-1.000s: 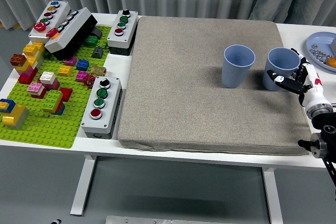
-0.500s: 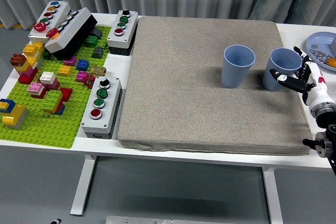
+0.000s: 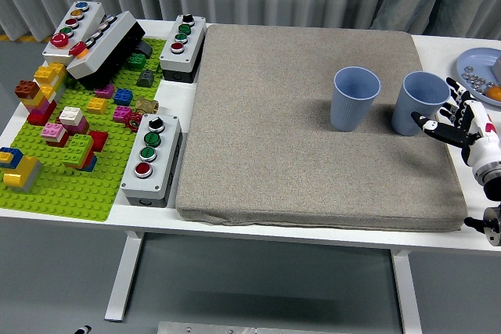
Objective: Pick cup pour cup place
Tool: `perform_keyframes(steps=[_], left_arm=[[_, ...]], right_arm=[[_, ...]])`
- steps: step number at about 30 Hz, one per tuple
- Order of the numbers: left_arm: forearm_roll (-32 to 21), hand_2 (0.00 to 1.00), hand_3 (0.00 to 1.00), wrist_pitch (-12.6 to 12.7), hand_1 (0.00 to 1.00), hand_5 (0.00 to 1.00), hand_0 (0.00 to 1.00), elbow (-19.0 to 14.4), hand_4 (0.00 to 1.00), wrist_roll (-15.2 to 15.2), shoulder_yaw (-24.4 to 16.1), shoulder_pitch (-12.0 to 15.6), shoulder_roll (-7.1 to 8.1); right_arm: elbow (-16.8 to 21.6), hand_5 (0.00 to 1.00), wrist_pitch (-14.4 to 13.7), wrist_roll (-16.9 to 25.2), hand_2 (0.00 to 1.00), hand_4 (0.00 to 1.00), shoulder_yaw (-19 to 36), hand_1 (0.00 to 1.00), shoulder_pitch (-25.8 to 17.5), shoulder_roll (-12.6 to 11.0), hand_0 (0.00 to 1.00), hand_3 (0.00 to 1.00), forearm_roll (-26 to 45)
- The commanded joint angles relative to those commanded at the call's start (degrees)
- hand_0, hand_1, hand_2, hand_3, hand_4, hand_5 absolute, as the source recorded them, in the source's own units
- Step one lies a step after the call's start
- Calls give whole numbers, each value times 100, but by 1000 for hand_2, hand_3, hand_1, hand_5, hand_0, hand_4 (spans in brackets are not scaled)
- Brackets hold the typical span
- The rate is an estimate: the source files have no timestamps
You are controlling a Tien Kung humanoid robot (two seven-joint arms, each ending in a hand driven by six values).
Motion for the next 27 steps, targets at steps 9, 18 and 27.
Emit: perform_keyframes(steps=[9, 18, 27], left_arm=[[39, 882, 808, -7, 808, 998, 836, 0, 638, 6, -55, 3, 8], [86, 882, 808, -1, 808, 998, 836, 0, 638, 22, -117, 32, 47], [67, 882, 808, 2, 809, 998, 837, 0, 637, 27, -90, 36, 68]], right_arm=[[466, 310, 6, -57, 982, 876, 141, 882, -331, -203, 950, 984, -45], [745, 318, -12, -225, 982, 876, 298, 882, -126, -414, 952, 981, -223], [483, 392, -359, -121, 889, 859, 509, 834, 676, -409, 931, 869, 135]])
